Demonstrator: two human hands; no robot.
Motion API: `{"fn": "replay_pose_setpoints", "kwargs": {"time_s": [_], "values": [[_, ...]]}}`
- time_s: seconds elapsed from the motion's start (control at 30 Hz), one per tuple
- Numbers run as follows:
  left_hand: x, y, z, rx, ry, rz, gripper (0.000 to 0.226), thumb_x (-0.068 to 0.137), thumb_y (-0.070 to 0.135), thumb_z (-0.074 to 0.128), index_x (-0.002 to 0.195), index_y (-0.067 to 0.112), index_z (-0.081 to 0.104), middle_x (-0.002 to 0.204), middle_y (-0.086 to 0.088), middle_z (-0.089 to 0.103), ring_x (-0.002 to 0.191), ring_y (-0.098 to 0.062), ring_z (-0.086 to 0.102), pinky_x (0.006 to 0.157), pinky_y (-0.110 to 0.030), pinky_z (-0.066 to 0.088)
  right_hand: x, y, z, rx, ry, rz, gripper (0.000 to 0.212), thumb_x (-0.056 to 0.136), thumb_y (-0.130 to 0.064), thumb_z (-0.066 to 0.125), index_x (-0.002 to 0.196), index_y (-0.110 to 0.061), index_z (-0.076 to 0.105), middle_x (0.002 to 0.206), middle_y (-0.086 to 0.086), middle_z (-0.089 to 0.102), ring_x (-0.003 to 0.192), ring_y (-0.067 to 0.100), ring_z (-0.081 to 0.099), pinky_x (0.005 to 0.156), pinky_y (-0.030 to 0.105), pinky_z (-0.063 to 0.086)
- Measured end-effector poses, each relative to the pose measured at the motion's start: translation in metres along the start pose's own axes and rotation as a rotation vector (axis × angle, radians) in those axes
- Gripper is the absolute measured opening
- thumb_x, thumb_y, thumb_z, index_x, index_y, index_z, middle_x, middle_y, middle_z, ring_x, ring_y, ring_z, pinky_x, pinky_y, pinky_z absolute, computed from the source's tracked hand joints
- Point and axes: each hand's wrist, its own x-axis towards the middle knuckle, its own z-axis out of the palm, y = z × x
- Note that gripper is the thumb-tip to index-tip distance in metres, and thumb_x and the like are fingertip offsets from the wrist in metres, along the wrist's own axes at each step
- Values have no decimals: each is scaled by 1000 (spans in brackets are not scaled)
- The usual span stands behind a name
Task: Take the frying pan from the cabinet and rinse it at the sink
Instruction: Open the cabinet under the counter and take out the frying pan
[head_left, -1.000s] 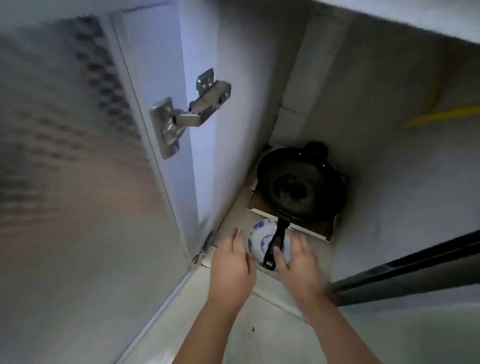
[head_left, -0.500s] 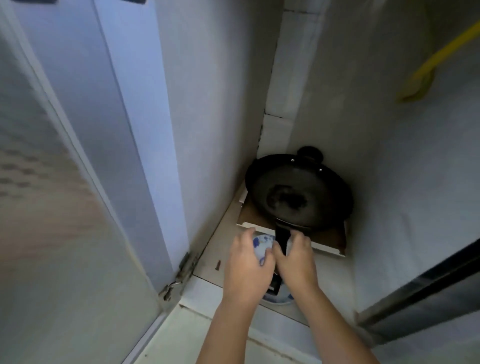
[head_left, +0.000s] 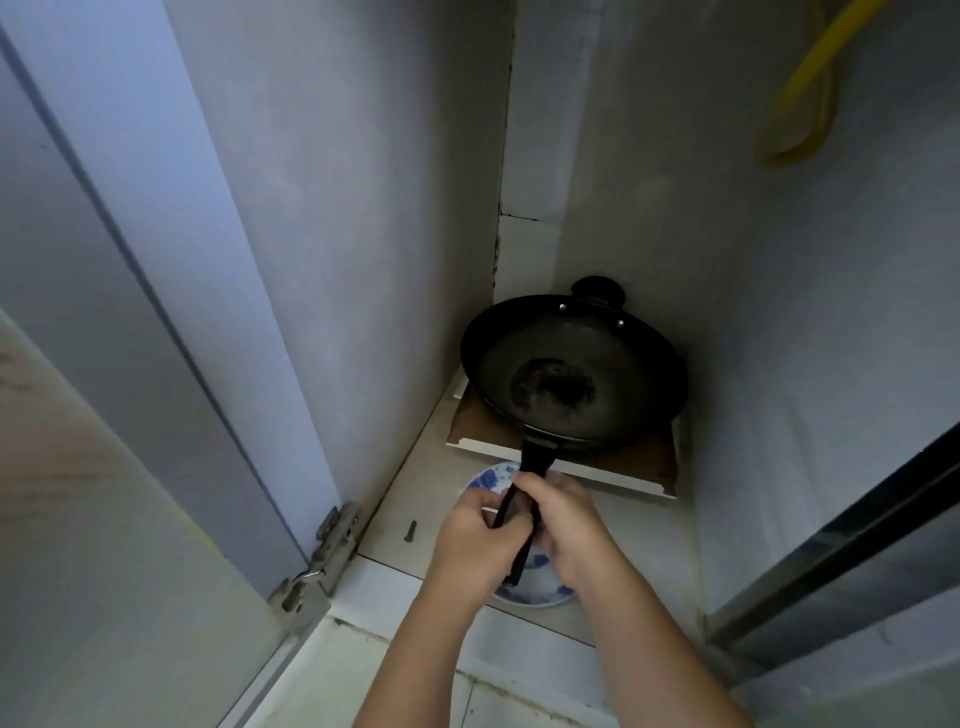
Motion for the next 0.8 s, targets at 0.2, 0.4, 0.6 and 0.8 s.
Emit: {"fn": "replay_pose_setpoints", "kwargs": {"time_s": [0.2,0.4,0.6,0.8], "values": [[0,4,5,-10,-71,7,23,77,18,67,86,28,48,81,2,64,52,-4,68,44,-13,48,1,-7,-2,14,-56,81,13,86,-26,60,95,-17,57,89,12,67,74,25,65,39,20,46],[1,6,6,-31,-114,8,27,79,17,67,83,35,47,80,5,62,43,-1,62,43,-11,48,8,-5,-5,69,-150,182,19,85,-32,59,86,-14,66,80,7,69,65,20,64,40,20,45],[6,7,5,-18,-172,-22,30,79,14,63,105,25,52,88,-2,64,51,-8,62,49,-17,50,16,-4,-2,149,-156,226,21,83,-30,62,74,-13,70,63,1,72,58,15,69,47,20,50],[12,6,4,-20,-253,-55,41,78,14,64,113,28,48,98,-5,66,44,-4,62,47,-15,49,24,-3,-3,100,-141,221,26,79,-35,66,59,-19,70,62,4,73,77,23,67,57,31,50]]}}
